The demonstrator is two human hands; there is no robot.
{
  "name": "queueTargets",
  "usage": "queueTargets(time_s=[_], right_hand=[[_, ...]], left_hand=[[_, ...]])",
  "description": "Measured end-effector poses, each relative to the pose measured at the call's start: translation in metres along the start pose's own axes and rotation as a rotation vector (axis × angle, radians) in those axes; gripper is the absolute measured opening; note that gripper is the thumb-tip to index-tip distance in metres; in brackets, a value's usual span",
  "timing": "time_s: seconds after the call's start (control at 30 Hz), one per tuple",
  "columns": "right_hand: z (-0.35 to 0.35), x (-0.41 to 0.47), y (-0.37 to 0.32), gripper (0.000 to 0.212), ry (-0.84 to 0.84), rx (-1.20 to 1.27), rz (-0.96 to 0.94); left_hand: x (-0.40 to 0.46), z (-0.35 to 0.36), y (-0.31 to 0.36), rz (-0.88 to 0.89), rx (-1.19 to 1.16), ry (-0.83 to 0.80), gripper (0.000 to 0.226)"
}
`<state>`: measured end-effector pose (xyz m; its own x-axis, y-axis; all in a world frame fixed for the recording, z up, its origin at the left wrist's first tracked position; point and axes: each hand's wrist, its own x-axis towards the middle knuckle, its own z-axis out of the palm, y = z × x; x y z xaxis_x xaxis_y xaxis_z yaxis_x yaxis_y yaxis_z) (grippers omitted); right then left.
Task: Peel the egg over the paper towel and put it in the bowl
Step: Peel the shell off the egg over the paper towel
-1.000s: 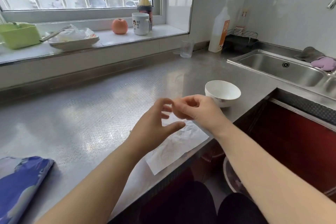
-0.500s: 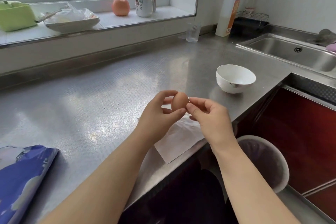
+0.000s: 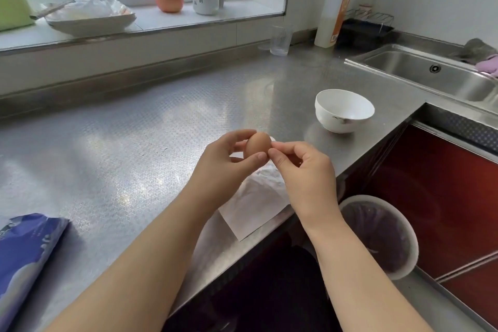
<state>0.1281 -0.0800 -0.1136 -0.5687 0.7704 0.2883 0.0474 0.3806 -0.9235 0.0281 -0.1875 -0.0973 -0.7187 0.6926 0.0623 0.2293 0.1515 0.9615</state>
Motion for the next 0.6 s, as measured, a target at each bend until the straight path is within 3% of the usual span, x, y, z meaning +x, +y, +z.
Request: queueTargets(time_s=[0.27,0.6], right_hand=[[0.0061,0.0038,-0.0007,0.008,0.015,-0.041,0.000],[0.0106,0.0047,0.0032,0.007,0.050,-0.209,-0.157]], left_hand=[[0.0033,-0.0040,0.0012,0.016,0.048,-0.002,0.039],[0.0043,-0.0006,-0.0010,0.025,0.084,0.016,0.038]])
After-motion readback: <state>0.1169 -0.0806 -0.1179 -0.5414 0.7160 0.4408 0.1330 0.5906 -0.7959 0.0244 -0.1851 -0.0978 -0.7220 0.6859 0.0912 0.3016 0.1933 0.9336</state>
